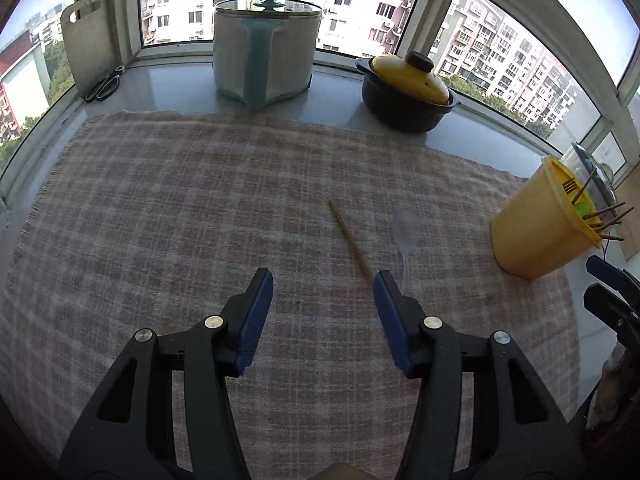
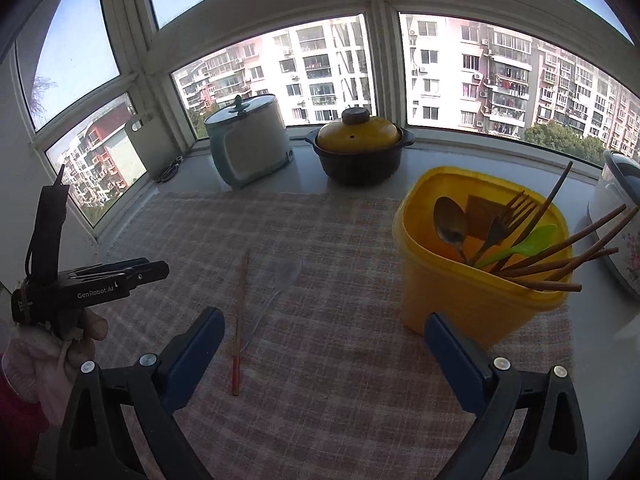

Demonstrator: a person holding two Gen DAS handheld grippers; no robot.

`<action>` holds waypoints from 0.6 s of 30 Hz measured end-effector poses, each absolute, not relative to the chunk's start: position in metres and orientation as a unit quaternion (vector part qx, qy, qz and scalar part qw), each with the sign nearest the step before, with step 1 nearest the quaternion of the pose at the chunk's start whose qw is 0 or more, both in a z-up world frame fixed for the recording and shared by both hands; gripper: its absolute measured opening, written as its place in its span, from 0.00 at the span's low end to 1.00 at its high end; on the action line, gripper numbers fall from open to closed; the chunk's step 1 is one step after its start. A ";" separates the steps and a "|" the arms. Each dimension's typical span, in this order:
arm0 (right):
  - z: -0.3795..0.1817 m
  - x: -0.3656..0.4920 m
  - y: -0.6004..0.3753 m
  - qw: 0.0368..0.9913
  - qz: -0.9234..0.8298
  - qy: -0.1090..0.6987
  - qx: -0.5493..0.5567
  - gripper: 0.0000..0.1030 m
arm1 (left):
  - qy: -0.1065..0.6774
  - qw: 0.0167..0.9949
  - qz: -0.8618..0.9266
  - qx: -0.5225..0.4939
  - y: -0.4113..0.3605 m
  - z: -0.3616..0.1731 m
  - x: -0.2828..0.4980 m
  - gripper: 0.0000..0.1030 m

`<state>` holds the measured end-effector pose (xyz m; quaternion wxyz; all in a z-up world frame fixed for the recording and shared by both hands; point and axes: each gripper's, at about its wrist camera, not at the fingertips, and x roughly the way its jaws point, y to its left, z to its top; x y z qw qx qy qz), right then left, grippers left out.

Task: Organize utensils
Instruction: 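Move both tools back from the bin to the last chopstick and spoon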

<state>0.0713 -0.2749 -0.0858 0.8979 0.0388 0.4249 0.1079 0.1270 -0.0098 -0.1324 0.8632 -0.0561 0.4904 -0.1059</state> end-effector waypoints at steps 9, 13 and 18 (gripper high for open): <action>-0.115 0.089 -0.248 0.876 0.126 0.463 0.057 0.88 | 0.493 0.864 -0.089 -0.046 -0.002 -0.162 0.115 0.52; -0.123 0.095 -0.237 0.866 0.145 0.474 0.064 0.83 | 0.491 0.866 -0.083 -0.048 0.004 -0.165 0.110 0.52; -0.133 0.109 -0.219 0.852 0.170 0.491 0.063 0.71 | 0.509 0.853 -0.077 -0.090 0.025 -0.174 0.104 0.52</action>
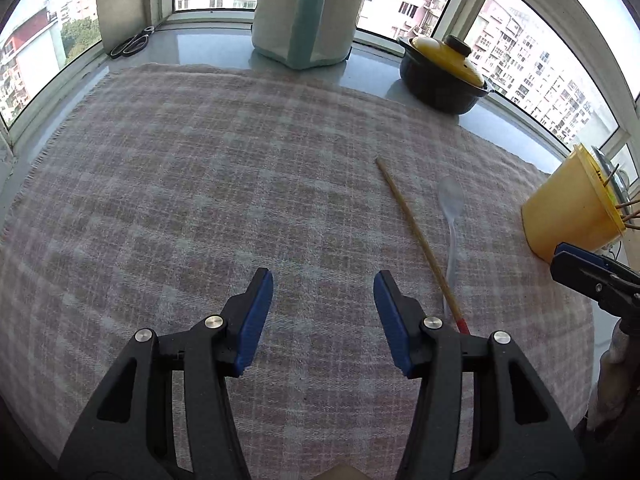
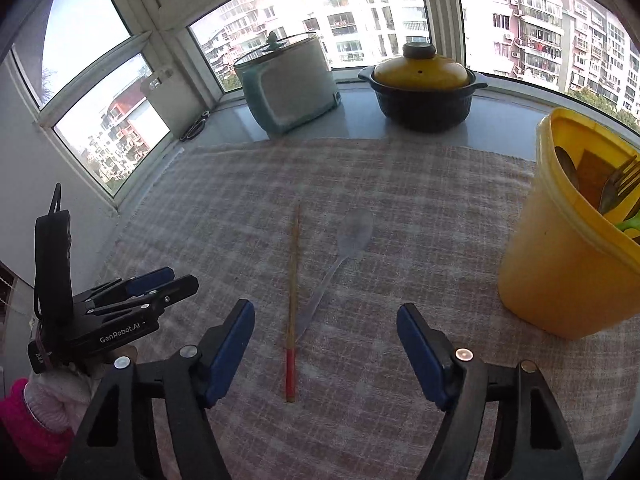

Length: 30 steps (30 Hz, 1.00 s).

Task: Organize utensils
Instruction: 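Move both tools back from the bin to the last chopstick and spoon, then close the right tool on the clear spoon handle while the left tool grasps the chopstick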

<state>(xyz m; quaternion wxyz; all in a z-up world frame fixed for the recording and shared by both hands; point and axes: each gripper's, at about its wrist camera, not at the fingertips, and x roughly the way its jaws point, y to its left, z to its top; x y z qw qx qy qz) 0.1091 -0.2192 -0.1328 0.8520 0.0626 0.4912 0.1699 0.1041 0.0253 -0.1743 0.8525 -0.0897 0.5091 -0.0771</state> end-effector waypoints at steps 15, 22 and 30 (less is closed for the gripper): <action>-0.169 0.158 -0.171 0.807 0.189 0.556 0.058 0.39 | 0.534 0.834 -0.089 -0.108 0.044 -0.183 0.092 0.52; -0.187 0.183 -0.184 0.802 0.123 0.580 0.072 0.34 | 0.530 0.833 -0.110 -0.114 0.029 -0.181 0.106 0.41; -0.206 0.199 -0.179 0.788 0.103 0.604 0.060 0.27 | 0.536 0.822 -0.136 -0.137 0.013 -0.184 0.128 0.30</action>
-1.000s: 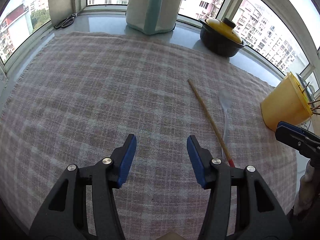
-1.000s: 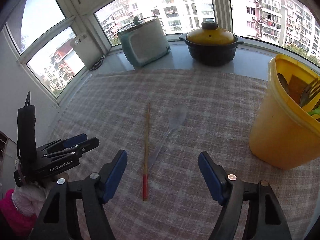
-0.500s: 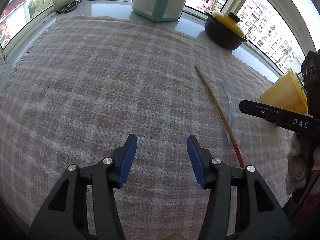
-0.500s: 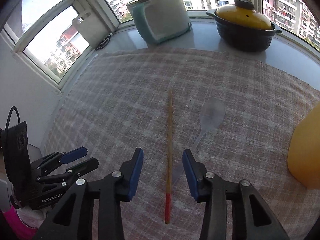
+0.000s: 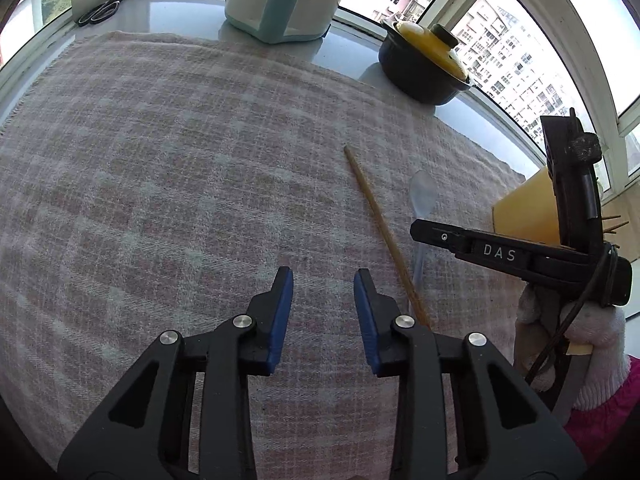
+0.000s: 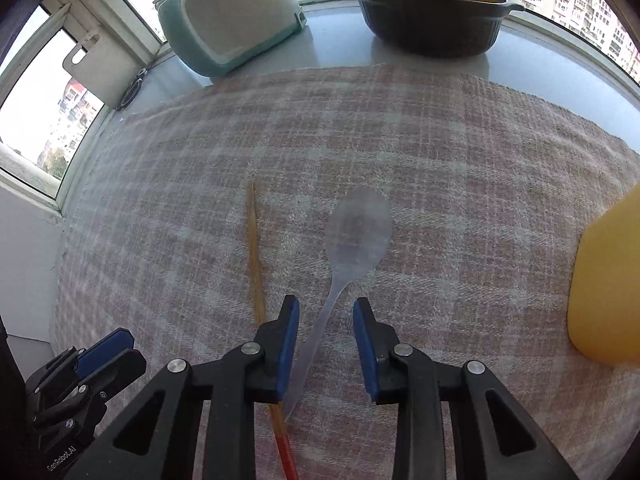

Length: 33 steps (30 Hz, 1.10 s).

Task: Organize utensils
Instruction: 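Close the right tool on the clear spoon handle while the left tool grasps the chopstick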

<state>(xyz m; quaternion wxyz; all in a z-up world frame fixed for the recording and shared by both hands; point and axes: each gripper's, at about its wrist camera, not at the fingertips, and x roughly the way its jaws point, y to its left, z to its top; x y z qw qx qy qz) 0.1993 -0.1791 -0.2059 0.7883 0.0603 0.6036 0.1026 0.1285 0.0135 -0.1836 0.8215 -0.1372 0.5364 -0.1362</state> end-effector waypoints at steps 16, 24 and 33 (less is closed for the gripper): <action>-0.208 0.189 -0.182 0.790 0.106 0.604 -0.031 0.13 | 0.572 0.790 -0.136 -0.171 -0.003 -0.198 0.154 0.31; -0.208 0.179 -0.206 0.790 0.115 0.602 -0.018 0.12 | 0.583 0.783 -0.135 -0.170 -0.037 -0.198 0.167 0.31; -0.206 0.168 -0.224 0.790 0.134 0.598 -0.011 0.12 | 0.603 0.779 -0.089 -0.147 -0.072 -0.207 0.187 0.31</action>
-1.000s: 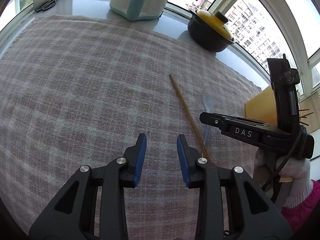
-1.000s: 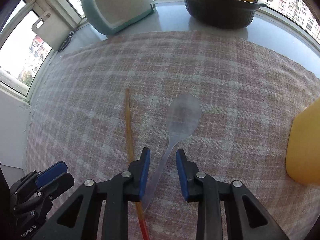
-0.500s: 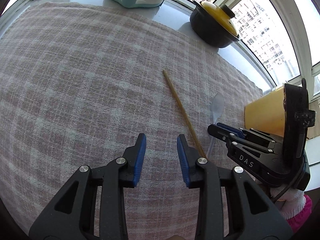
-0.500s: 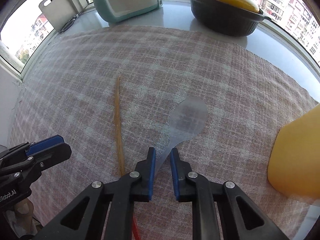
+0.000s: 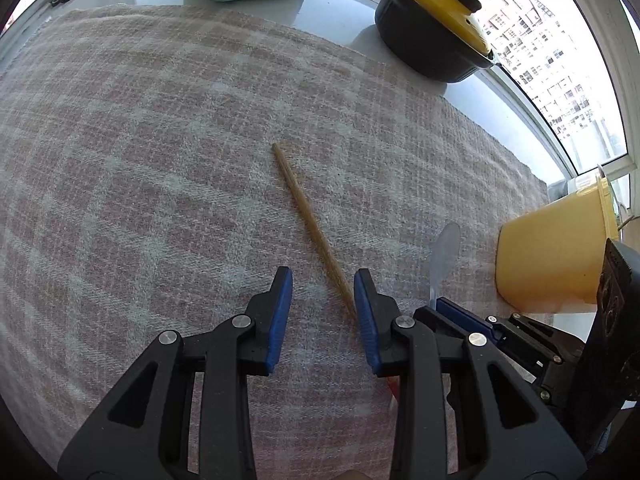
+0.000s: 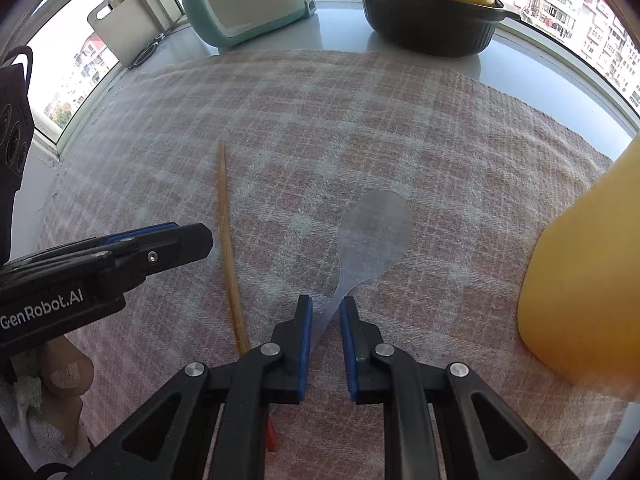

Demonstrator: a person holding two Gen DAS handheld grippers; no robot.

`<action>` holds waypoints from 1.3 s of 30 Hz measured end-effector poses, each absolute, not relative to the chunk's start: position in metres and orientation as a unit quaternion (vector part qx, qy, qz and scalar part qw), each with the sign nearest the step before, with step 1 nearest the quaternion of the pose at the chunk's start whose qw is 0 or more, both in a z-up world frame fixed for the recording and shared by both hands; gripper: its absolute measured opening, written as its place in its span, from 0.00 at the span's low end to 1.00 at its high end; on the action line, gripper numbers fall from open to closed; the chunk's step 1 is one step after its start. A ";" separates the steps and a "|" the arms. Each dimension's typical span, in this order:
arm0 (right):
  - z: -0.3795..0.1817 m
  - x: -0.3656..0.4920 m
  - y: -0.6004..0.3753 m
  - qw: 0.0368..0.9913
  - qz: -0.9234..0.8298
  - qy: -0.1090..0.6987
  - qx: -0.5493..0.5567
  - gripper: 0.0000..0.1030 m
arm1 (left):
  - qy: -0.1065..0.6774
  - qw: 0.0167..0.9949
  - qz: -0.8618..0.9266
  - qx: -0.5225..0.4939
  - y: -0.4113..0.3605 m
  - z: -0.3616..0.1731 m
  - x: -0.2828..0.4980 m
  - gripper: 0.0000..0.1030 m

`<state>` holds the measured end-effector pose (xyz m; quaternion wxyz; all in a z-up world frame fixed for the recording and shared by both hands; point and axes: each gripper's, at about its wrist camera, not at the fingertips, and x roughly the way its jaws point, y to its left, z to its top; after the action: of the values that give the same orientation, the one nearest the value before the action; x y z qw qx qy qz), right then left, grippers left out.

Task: Organize utensils
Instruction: 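Close the right tool on the clear spoon handle while the left tool grasps the chopstick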

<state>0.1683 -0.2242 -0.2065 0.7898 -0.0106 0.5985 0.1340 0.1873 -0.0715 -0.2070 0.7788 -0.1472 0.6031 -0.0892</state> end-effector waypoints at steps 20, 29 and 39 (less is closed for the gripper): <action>-0.206 0.158 -0.245 0.791 0.144 0.594 0.003 0.12 | 0.588 0.800 -0.101 0.058 -0.110 -0.213 0.174 0.24; -0.206 0.164 -0.232 0.789 0.130 0.599 -0.023 0.14 | 0.587 0.793 -0.132 0.097 -0.074 -0.212 0.156 0.19; -0.206 0.166 -0.224 0.781 0.126 0.608 -0.066 0.12 | 0.618 0.768 -0.156 0.061 -0.025 -0.208 0.168 0.19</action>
<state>0.1660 -0.2239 -0.2060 0.7812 -0.0662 0.6078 0.1263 0.1681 -0.0255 -0.2078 0.7684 0.0612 0.6176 -0.1563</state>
